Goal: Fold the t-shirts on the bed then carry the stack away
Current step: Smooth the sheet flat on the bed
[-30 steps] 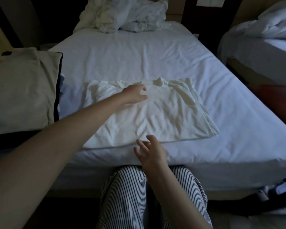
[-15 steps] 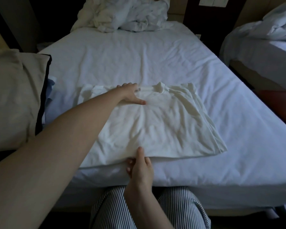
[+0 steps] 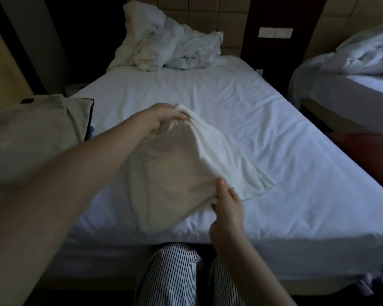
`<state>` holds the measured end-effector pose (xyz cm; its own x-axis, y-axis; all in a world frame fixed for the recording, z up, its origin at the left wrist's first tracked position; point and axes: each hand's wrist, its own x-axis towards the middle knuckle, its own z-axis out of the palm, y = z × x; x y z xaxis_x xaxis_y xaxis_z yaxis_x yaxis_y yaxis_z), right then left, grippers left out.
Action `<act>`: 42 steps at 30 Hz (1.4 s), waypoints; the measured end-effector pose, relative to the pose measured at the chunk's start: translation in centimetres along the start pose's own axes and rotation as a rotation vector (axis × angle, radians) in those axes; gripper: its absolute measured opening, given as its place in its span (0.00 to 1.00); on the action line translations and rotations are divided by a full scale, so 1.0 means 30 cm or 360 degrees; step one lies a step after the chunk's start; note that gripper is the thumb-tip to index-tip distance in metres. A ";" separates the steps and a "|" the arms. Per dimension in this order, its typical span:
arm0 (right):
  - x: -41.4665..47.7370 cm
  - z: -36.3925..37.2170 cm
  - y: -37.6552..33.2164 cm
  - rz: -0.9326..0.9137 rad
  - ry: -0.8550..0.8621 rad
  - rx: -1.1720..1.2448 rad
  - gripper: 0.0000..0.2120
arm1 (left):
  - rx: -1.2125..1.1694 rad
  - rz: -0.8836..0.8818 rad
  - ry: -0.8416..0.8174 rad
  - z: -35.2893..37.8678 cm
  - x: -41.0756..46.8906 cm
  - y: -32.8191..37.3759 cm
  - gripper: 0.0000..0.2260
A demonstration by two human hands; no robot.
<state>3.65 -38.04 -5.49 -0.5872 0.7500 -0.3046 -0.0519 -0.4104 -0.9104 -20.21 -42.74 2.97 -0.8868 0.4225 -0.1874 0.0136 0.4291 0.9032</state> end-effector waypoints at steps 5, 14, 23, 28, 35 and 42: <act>0.102 -0.052 -0.258 -0.0298 -0.0123 0.0121 0.09 | -0.0429 -0.0234 0.0035 -0.168 -0.091 0.106 0.25; 0.394 -0.055 -0.565 -0.0228 -0.0323 -0.0421 0.04 | -0.0646 -0.0322 0.0171 -0.268 -0.135 0.139 0.05; 0.545 0.022 -0.766 -0.0438 -0.0415 -0.0571 0.24 | -0.0496 0.0416 0.0530 -0.268 -0.082 0.310 0.23; 0.575 -0.110 -0.623 -0.0275 -0.0443 -0.1039 0.19 | -0.0682 0.0034 0.0142 -0.213 -0.173 0.042 0.05; 0.516 -0.377 -0.193 0.0030 -0.0256 -0.1505 0.16 | -0.0348 -0.0400 0.0242 0.021 -0.374 -0.477 0.07; 0.414 -0.375 -0.198 -0.0126 -0.0036 -0.1524 0.09 | -0.0210 -0.0320 0.0569 -0.020 -0.366 -0.489 0.09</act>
<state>5.76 -20.46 -7.01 -0.6261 0.7432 -0.2359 0.5838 0.2462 -0.7737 -10.93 -54.15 -7.99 -0.9704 0.0277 -0.2400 -0.2144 0.3589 0.9084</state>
